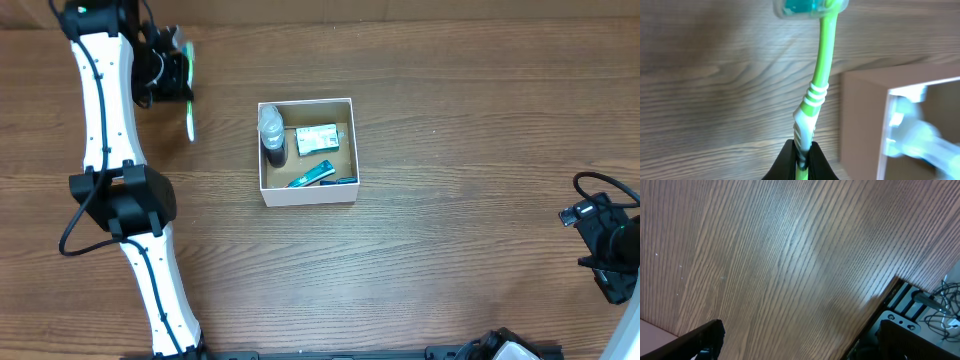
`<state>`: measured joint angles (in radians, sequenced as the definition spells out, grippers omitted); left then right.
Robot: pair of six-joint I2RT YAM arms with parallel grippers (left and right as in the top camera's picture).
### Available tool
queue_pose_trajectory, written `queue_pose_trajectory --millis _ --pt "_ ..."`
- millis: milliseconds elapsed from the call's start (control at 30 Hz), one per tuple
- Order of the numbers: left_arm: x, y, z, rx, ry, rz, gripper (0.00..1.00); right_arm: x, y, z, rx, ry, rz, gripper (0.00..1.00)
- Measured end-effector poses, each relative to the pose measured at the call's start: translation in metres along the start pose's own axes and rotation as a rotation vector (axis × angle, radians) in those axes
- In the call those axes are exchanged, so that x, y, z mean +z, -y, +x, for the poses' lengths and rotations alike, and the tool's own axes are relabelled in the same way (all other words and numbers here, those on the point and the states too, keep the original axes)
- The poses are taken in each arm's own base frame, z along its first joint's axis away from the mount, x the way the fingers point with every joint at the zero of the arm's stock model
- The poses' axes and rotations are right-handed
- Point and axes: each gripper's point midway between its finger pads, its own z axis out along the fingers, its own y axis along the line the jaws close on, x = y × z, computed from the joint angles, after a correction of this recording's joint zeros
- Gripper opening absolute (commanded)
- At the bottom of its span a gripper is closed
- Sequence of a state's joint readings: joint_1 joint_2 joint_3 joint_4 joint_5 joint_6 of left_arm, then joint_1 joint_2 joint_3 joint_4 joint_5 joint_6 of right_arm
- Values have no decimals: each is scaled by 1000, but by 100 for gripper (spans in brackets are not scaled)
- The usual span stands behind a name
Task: Pack container
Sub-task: 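Lift the toothbrush, carry it right and release it into the box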
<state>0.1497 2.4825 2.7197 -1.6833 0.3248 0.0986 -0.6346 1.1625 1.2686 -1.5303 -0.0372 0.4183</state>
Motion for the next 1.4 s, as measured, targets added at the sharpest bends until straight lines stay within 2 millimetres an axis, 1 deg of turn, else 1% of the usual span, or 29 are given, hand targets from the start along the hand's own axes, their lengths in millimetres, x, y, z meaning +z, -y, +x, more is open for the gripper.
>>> queue_pose_trajectory --millis 133,200,300,333,400,467,500,533,567,600,667,767,833,900,967,1000,1167,1200,1233,1300,1400 --pt "-36 35 -2 57 85 53 4 0 0 0 0 1 0 100" --pt "-56 64 1 120 127 70 4 0 0 0 0 0 0 100" --pt "-87 118 14 241 189 98 4 0 0 0 0 0 0 100" --pt "-97 140 21 297 210 112 4 0 0 0 0 0 0 100" --pt "-111 178 36 401 238 132 4 0 0 0 0 0 0 100" --pt "-115 211 51 500 247 125 4 0 0 0 0 1 0 100" --pt "-113 222 57 539 241 120 4 0 0 0 0 0 -1 100" --pt "-107 230 61 570 229 105 4 0 0 0 0 1 0 100" --pt "-94 237 70 618 186 80 4 0 0 0 0 0 0 100" --pt "-84 242 75 650 157 69 4 0 0 0 0 0 0 100" --pt "-60 242 89 704 67 43 4 0 0 0 0 0 0 100" --pt "-19 233 112 772 -93 18 4 0 0 0 0 0 0 100" --pt "3 223 117 804 -156 5 7 0 0 0 0 0 0 100" --pt "19 218 115 845 -165 2 7 0 0 0 0 0 0 100" --pt "32 211 121 876 -205 -3 8 0 0 0 0 0 0 100" --pt "43 204 127 905 -242 -3 10 0 0 0 -1 0 0 100" --pt "66 193 138 992 -298 12 11 0 0 0 0 0 0 100" --pt "71 190 143 1013 -319 18 15 0 0 0 0 1 0 100" --pt "73 188 144 1023 -327 20 22 0 0 0 0 1 0 100" --pt "78 186 147 1037 -337 24 30 0 0 0 0 0 0 100" --pt "80 185 149 1050 -346 27 35 0 0 0 0 0 0 100"
